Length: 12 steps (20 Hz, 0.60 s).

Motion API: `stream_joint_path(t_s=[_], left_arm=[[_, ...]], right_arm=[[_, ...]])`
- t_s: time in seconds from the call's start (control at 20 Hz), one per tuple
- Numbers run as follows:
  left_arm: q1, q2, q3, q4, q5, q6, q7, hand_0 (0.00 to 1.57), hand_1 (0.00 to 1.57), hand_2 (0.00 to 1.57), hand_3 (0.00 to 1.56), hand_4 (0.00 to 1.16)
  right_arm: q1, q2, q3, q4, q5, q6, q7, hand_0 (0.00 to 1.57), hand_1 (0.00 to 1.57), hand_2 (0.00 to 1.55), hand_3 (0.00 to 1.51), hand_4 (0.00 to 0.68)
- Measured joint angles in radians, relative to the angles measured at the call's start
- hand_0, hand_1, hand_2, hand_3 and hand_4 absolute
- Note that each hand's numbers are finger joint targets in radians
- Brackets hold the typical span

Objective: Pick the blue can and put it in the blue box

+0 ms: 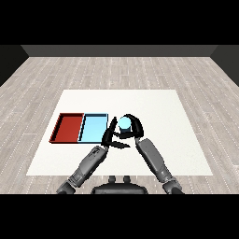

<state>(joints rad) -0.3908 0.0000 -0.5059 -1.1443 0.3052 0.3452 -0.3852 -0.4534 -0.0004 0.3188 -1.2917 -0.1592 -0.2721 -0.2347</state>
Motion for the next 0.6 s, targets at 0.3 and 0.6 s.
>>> stream_joint_path(t_s=[0.3, 0.6], left_arm=[[-0.036, 0.002, -0.003, 0.071, 0.042, -0.012, -0.031, 0.0, 0.0, 0.0, 0.0, 0.0], [-0.08, 0.005, -0.002, 0.1, 0.063, -0.003, -0.012, 0.0, 0.0, 0.0, 0.0, 0.0]], right_arm=[[0.012, 0.0, 0.008, -0.023, 0.0, 0.009, 0.003, 1.43, 1.43, 1.46, 1.38, 0.559], [-0.025, 0.0, 0.032, 0.021, -0.037, -0.001, -0.027, 1.43, 1.43, 1.46, 1.38, 0.55]])
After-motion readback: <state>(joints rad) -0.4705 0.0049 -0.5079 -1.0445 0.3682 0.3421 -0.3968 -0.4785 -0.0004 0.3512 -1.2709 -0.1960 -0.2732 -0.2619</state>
